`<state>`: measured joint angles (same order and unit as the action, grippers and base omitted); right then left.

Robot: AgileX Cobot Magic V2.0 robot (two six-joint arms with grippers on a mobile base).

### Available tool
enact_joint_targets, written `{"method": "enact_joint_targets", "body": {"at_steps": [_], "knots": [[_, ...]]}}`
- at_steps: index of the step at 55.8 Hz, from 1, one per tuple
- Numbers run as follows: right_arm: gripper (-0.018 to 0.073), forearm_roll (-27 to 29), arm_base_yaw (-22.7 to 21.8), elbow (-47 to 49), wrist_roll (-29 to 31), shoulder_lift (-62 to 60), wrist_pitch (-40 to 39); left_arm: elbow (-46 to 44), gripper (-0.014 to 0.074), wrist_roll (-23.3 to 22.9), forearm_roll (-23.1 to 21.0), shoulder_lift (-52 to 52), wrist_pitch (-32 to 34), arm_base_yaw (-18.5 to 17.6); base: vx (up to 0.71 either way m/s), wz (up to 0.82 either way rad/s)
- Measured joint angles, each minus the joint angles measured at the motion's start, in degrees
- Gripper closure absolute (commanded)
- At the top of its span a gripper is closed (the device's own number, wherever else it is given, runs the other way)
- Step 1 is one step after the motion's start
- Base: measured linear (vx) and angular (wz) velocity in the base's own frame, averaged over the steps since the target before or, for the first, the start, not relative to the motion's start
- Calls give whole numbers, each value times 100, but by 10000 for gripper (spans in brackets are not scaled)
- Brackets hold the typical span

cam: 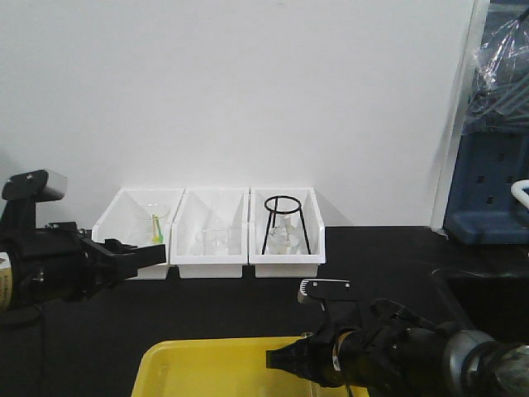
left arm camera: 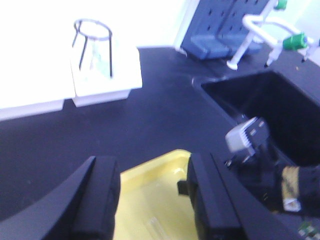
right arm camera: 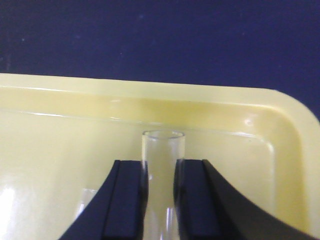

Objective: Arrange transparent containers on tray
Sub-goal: 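Lower both held tubes down into the yellow tray, then open both grippers to lay the tubes in the tray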

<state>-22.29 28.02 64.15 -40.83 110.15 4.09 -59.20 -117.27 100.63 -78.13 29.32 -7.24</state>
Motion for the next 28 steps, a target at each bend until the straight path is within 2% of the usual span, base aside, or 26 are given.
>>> {"method": "enact_joint_targets", "body": {"at_steps": [15,28], "knots": [[482,141,0,11,-20,310,-82,0,153,0,0,230,-35,0,0,0],[307,275,0,32,-27,547,-173,0,153,0,0,230,157,0,0,0]]}}
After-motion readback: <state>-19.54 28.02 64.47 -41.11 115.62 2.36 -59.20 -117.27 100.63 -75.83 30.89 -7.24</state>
